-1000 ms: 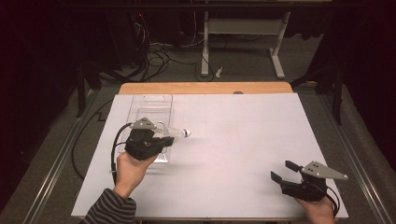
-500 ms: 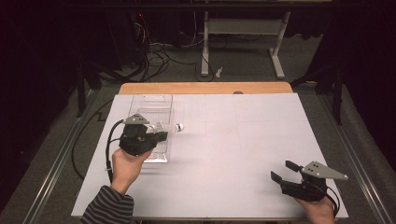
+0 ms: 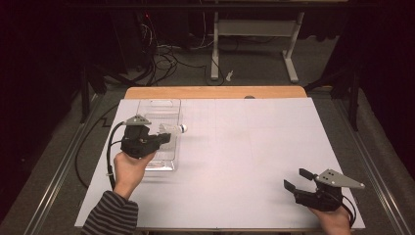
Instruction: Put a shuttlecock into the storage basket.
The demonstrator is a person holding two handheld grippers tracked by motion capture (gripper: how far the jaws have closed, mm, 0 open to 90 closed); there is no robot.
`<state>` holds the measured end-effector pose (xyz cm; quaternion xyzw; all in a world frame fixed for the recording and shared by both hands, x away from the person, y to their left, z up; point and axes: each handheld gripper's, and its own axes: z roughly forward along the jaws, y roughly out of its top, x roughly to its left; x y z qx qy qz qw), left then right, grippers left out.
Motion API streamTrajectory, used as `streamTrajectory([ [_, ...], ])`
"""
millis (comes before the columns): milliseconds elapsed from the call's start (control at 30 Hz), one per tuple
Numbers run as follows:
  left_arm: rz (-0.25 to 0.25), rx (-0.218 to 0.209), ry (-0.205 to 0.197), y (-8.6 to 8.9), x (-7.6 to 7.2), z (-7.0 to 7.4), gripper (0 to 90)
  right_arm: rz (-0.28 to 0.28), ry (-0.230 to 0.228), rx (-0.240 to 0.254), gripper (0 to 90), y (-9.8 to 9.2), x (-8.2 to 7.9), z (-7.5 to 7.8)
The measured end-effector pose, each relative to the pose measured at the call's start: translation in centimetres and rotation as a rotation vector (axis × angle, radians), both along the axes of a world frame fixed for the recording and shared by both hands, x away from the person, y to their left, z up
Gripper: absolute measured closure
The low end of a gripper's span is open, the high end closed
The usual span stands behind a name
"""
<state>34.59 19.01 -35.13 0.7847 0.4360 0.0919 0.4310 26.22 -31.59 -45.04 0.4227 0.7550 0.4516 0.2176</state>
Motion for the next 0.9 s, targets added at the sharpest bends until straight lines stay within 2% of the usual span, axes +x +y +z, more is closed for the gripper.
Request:
streamTrajectory([
  [600, 0.060, -0.005, 0.005, 1.1, 1.5, 0.1, 89.7, 0.000, 0.000, 0.001, 28.0, 0.0, 0.0, 0.0],
  [900, 0.102, -0.007, 0.017, 1.8, 2.5, -0.3, 89.8, 0.000, 0.000, 0.002, 28.0, 0.0, 0.0, 0.0],
])
